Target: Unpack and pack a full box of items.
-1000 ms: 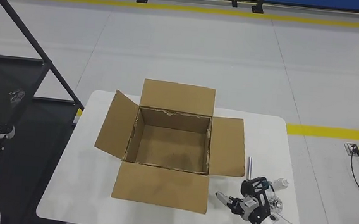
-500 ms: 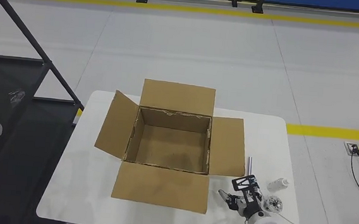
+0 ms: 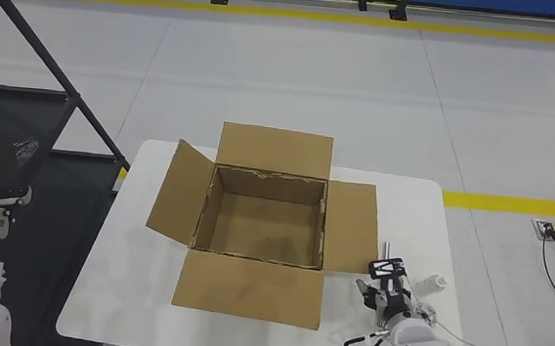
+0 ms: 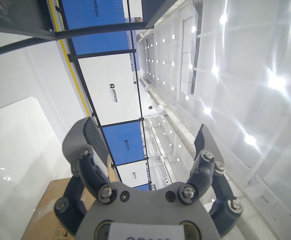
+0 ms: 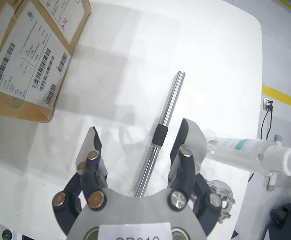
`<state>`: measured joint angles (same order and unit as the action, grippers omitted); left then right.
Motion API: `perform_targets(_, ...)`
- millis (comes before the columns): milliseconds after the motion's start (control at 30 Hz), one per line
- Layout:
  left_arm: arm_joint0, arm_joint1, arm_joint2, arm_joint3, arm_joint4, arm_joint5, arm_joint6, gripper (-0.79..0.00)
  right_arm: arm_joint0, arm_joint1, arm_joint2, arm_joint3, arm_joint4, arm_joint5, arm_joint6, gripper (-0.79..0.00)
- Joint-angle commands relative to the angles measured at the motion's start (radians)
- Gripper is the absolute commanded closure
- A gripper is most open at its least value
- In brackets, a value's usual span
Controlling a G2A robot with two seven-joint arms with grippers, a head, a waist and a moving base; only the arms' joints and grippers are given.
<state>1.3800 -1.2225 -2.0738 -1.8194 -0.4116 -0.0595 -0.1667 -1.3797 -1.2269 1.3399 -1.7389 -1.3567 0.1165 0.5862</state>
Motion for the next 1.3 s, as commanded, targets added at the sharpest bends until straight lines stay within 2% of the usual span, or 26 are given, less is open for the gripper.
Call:
perform_targets(0, -0.001, 0.0, 0.004, 0.0, 0.002, 0.001, 0.003, -0.785, 0.009, -0.001, 0.002, 0.009, 0.001, 0.007, 0.014, -0.32)
perform_targets(267, -0.007, 0.001, 0.015, 0.001, 0.006, 0.003, 0.013, -0.785, 0.041, -0.007, 0.011, 0.028, 0.022, 0.037, 0.087, -0.271)
perform_targets(567, -0.006, 0.003, 0.02, -0.001, 0.011, 0.001, 0.024, -0.785, 0.1, -0.013, 0.028, 0.096, 0.103, 0.032, 0.177, -0.28)
perform_targets(1000, -0.006, 0.005, 0.022, 0.002, 0.012, 0.002, 0.028, -0.785, 0.15, -0.018, 0.02, 0.151, 0.115, 0.043, 0.236, -0.175)
perform_targets(1267, -0.006, 0.007, 0.02, 0.006, 0.012, -0.002, 0.029, -0.785, 0.168, -0.021, 0.006, 0.169, 0.1, 0.052, 0.26, -0.191)
